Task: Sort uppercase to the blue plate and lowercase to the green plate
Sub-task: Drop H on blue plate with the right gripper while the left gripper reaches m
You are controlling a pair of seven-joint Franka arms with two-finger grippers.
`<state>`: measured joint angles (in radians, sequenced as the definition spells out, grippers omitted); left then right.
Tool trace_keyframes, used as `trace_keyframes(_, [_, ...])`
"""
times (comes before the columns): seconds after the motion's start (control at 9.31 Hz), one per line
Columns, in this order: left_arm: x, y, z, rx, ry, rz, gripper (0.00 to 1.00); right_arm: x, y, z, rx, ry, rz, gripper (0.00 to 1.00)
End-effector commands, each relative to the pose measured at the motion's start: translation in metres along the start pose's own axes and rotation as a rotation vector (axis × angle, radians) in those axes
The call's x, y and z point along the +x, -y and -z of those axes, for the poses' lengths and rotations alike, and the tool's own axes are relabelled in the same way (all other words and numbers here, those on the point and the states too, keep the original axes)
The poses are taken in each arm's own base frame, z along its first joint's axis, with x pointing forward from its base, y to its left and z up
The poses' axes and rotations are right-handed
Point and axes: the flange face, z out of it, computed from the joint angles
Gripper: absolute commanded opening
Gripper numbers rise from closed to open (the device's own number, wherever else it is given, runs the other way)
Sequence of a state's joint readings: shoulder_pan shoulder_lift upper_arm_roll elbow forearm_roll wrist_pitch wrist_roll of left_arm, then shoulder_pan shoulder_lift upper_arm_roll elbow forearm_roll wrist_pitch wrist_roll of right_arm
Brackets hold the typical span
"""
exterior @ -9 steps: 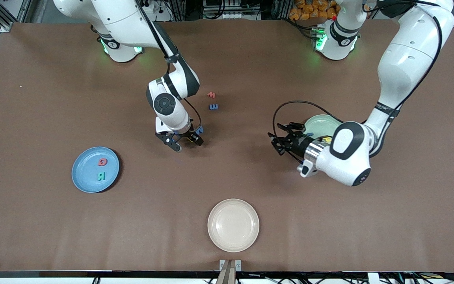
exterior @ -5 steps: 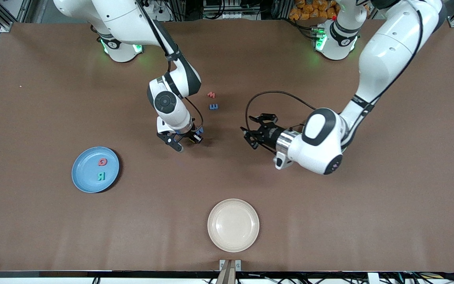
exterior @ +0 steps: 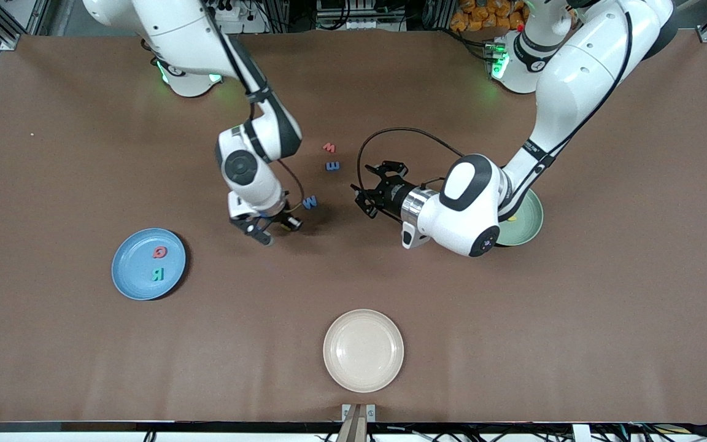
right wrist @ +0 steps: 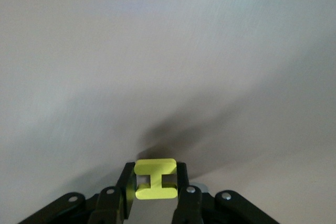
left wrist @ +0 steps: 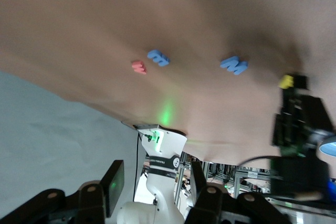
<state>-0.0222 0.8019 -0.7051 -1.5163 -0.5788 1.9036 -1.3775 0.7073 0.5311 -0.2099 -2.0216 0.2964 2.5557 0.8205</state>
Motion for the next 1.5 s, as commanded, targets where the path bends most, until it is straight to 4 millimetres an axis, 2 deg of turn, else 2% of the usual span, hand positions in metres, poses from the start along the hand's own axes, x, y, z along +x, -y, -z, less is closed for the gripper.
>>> trace_keyframes(0.0, [-0.037, -0.001, 0.01, -0.028, 0.023, -0.016, 0.59, 0.07, -0.046, 0.027, -0.009, 0.001, 0.121, 0.0])
trace_keyframes(0.21, [-0.047, -0.009, -0.009, -0.065, 0.022, -0.045, 0.59, 0.123, -0.082, 0.053, -0.041, 0.008, 0.202, 0.0])
trace_keyframes(0.32, [-0.053, -0.014, -0.025, -0.098, 0.012, -0.048, 0.59, 0.145, -0.095, 0.073, -0.06, 0.031, 0.244, 0.0])
trace_keyframes(0.43, [-0.061, -0.012, -0.056, -0.06, -0.001, -0.066, 0.59, 0.167, -0.109, 0.093, -0.081, 0.052, 0.285, 0.0])
trace_keyframes(0.54, [-0.073, -0.005, -0.085, -0.014, -0.034, -0.085, 0.59, 0.182, -0.124, 0.102, -0.091, 0.047, 0.337, 0.0])
trace_keyframes(0.64, [-0.083, 0.001, -0.098, 0.015, -0.074, -0.132, 0.59, 0.196, -0.142, 0.104, -0.096, 0.044, 0.372, 0.0])
trace_keyframes(0.86, [-0.078, 0.011, -0.127, 0.076, -0.123, -0.204, 0.59, 0.228, -0.18, 0.112, -0.094, 0.034, 0.456, 0.0])
trace_keyframes(1.07, [-0.082, 0.025, -0.152, 0.152, -0.259, -0.333, 0.62, 0.247, -0.204, 0.116, -0.094, 0.031, 0.515, 0.0])
trace_keyframes(1.18, [-0.07, 0.028, -0.17, 0.189, -0.323, -0.374, 0.64, 0.254, -0.212, 0.118, -0.094, 0.027, 0.528, 0.04])
trace_keyframes(1.4, [-0.063, 0.019, -0.172, 0.154, -0.434, -0.455, 0.77, 0.257, -0.219, 0.117, -0.093, 0.031, 0.534, 1.0])
